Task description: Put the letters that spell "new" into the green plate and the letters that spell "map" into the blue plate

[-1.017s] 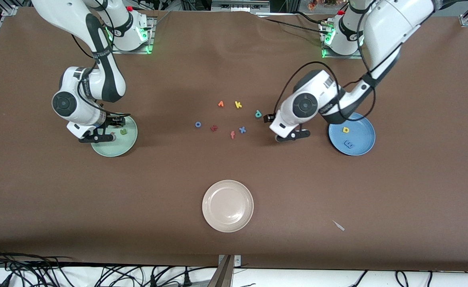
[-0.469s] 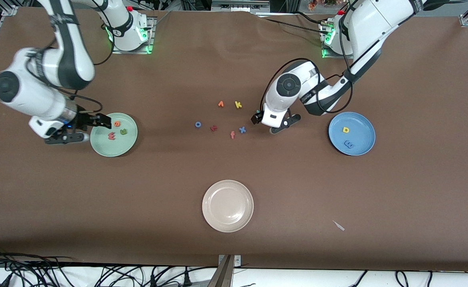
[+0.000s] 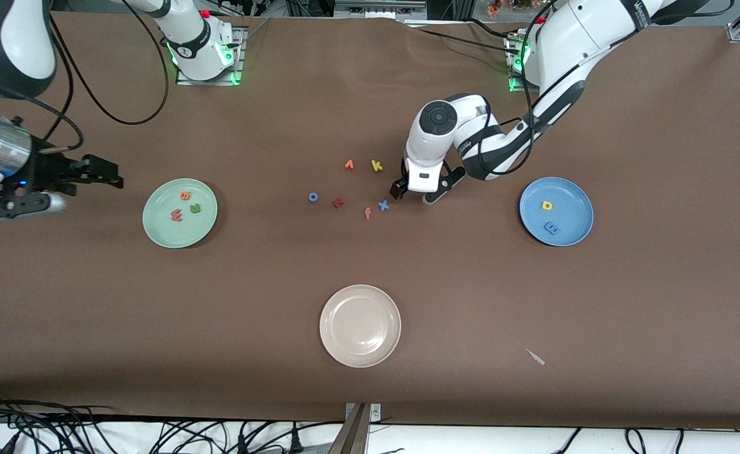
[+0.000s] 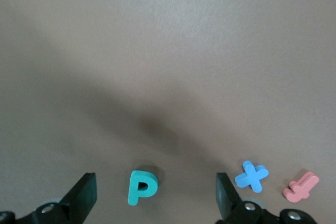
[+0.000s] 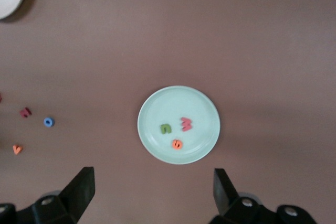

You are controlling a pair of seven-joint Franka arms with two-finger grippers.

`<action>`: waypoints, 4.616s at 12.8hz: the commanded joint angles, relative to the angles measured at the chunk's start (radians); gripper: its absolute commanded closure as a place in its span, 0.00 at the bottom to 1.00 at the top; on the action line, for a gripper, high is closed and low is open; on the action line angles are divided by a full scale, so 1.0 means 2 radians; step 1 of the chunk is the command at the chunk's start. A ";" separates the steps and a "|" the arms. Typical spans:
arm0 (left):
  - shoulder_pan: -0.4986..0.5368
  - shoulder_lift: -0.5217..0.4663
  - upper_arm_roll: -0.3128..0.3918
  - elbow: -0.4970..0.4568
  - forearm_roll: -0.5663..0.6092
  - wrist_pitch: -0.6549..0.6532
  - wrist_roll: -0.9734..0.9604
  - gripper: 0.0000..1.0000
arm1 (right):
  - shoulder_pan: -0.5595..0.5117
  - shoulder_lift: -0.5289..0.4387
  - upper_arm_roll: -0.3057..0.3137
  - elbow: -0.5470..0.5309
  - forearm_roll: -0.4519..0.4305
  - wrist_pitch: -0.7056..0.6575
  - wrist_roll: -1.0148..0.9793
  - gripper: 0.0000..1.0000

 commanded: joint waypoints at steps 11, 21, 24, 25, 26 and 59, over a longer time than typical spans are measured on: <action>-0.024 0.030 0.010 0.003 0.062 0.008 -0.087 0.32 | -0.206 -0.026 0.190 0.072 -0.049 -0.086 -0.008 0.00; -0.028 0.033 0.018 0.004 0.062 0.005 -0.085 0.66 | -0.326 -0.099 0.330 -0.022 -0.095 -0.043 0.057 0.00; -0.029 0.035 0.019 0.005 0.062 0.002 -0.079 0.77 | -0.325 -0.100 0.323 -0.020 -0.094 -0.046 0.058 0.00; -0.028 0.035 0.019 0.006 0.062 0.002 -0.074 0.80 | -0.323 -0.099 0.320 -0.019 -0.095 -0.045 0.058 0.00; -0.027 0.034 0.018 0.007 0.062 -0.002 -0.065 0.84 | -0.323 -0.099 0.320 -0.019 -0.094 -0.044 0.058 0.00; 0.205 0.019 0.065 0.174 -0.069 -0.440 0.947 0.00 | -0.323 -0.093 0.324 -0.017 -0.084 -0.044 0.089 0.00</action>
